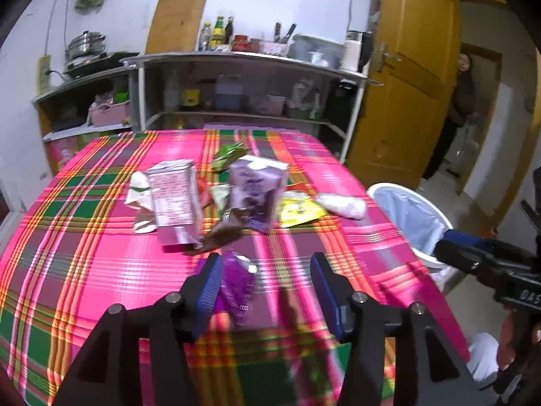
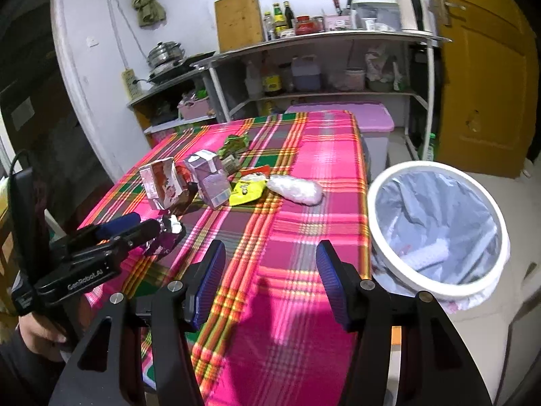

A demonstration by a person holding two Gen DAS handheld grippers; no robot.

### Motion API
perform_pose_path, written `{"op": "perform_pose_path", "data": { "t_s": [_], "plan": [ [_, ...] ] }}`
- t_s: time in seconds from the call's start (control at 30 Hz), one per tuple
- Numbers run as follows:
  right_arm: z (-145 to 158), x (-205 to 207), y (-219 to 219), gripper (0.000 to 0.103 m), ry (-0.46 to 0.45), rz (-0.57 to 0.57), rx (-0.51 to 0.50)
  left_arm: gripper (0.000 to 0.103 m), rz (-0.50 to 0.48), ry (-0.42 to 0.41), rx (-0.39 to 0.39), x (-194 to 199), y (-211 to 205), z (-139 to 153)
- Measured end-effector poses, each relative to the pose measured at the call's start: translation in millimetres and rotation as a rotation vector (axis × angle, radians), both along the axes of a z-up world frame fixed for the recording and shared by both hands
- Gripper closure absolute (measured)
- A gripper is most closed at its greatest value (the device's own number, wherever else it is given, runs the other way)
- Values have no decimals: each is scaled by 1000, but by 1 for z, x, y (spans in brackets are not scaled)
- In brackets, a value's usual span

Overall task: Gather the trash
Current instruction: 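Grasp the purple snack wrapper with the left gripper, then grasp the purple-white juice carton with the right gripper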

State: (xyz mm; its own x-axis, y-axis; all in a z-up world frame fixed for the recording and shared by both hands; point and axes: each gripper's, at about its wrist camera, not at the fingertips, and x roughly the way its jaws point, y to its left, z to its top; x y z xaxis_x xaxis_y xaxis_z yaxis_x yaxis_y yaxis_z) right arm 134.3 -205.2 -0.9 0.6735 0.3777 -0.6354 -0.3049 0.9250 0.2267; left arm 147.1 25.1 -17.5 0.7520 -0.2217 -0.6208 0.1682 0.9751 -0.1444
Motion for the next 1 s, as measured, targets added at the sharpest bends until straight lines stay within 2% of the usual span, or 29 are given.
{"op": "perform_pose_path", "data": {
  "t_s": [0.3,0.5,0.67,1.0],
  "plan": [
    [0,35,37,39,-5,98,-51,48,23,103,31,26,15,-29],
    [0,63,62,37,-8,167,-67,48,34,155,15,36,18,-39],
    [-1,88,80,36,-5,205,-81,59,51,149,4,35,20,-39],
    [-11,125,115,36,9,315,-100,62,21,137,-67,29,28,-37]
  ]
}}
